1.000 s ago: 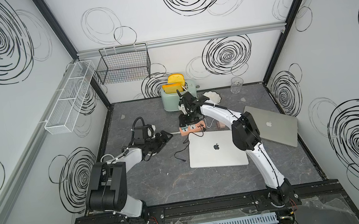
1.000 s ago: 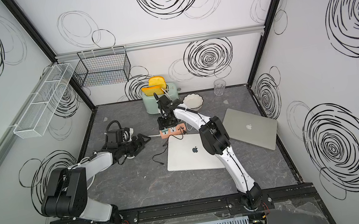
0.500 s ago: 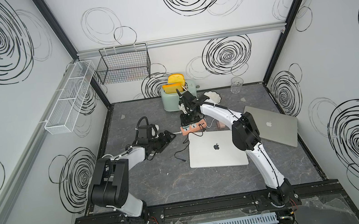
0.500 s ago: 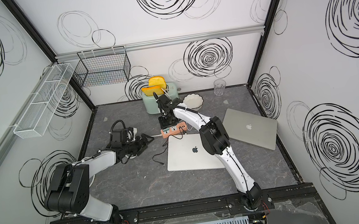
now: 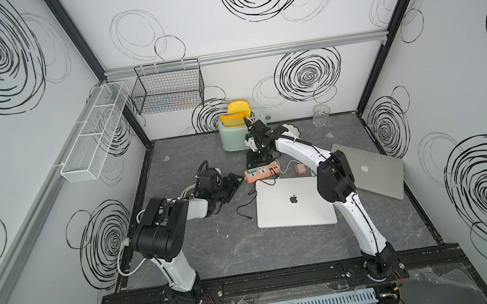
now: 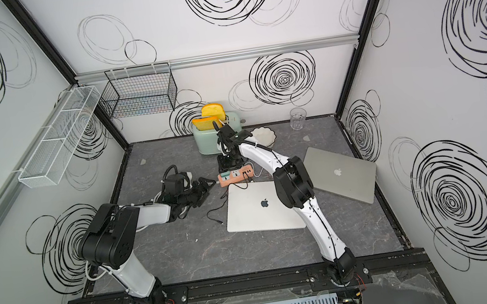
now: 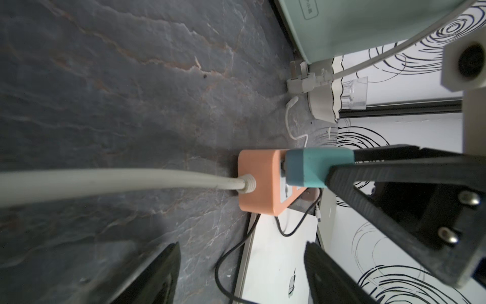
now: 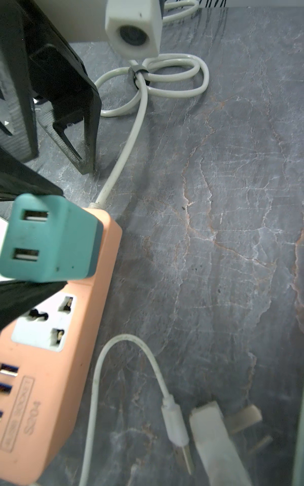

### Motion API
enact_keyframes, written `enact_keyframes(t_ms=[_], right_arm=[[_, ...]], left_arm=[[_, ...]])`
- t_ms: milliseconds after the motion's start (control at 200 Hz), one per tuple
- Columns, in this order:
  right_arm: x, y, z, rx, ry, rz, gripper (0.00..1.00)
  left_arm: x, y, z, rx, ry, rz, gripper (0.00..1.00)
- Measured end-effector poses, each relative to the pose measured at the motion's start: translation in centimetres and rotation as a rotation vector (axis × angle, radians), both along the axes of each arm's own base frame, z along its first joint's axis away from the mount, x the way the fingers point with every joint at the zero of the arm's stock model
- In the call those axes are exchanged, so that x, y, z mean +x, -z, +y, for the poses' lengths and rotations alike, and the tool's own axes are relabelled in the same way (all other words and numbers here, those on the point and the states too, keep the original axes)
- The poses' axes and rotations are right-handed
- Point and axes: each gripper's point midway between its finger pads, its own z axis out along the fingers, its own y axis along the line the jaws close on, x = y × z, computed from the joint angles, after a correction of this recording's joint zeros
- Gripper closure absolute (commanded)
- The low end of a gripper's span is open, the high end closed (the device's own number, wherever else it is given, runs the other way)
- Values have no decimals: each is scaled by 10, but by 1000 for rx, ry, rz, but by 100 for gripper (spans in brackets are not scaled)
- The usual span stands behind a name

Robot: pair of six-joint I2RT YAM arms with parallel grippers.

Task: Unplug the laptop charger
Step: Remove the plug from the socket.

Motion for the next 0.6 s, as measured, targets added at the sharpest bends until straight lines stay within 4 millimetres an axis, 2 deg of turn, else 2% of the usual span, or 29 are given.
enact_keyframes(t_ms=[115, 260, 600], right_arm=[[-1, -2, 1, 18, -1, 12, 79], [-5, -6, 5, 48, -6, 36, 79], [-11, -10, 12, 96, -14, 70, 80]], left_arm=[[7, -2, -10, -22, 1, -15, 22], [13, -6, -19, -41, 8, -34, 31], [15, 3, -21, -57, -8, -20, 47]])
